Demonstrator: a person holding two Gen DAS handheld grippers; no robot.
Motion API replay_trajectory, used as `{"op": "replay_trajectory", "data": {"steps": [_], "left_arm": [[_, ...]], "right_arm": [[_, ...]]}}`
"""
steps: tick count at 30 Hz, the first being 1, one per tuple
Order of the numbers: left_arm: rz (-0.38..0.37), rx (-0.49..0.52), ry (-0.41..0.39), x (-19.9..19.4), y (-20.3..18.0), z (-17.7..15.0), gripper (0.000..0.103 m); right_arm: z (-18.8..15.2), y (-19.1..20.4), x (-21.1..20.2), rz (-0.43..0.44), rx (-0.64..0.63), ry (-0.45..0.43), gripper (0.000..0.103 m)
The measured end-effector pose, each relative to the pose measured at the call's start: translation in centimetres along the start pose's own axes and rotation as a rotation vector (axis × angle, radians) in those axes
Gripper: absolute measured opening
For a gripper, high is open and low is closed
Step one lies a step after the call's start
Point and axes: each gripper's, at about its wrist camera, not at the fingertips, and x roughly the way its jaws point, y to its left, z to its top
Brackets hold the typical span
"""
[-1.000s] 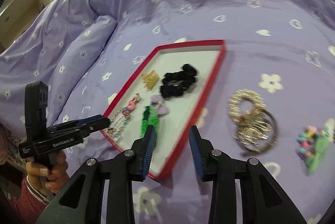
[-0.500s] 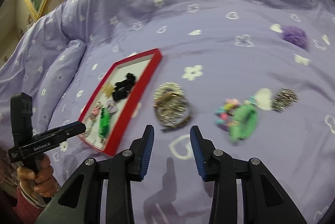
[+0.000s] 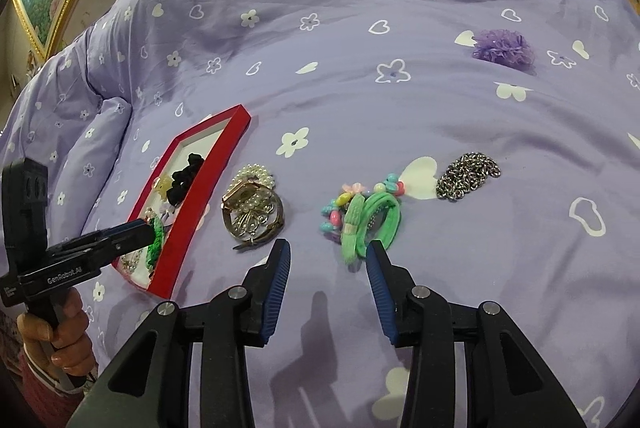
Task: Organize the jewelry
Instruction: 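Move both tools back toward the pearl bracelets and remaining items, then grasp the gold-buckled watch with the left tool while the right tool grasps the green hair ties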
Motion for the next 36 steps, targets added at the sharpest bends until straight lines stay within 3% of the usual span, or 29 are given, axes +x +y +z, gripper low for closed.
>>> {"op": "replay_trajectory", "data": {"steps": [10,18,20,21,22,36], "left_arm": [[0.005,0.102,0.047,3.9,-2.5,2.3,0.038],[0.011,0.123,0.087,6.6,-3.1,2.8,0.038],[0.014,0.131,0.098,7.4,-3.3,2.8,0.031],[0.014,0.134,0.105,7.6,-3.4,2.8,0.02],[0.026,0.139,0.108,7.9,-3.5,2.7,0.013],[-0.012,0.08,0.059,5.1,-2.1,1.6,0.007]], "right_arm": [[0.9,0.1,2.0,-0.011,-0.032,0.029,0.041],[1.0,-0.7,3.4,-0.024,-0.029,0.056,0.039],[1.0,-0.9,3.7,-0.033,-0.03,0.056,0.03],[1.0,-1.0,3.8,-0.039,-0.028,0.057,0.018],[1.1,-1.2,3.9,-0.043,-0.024,0.055,0.014],[0.7,-1.5,0.4,0.001,0.002,-0.005,0.013]]}}
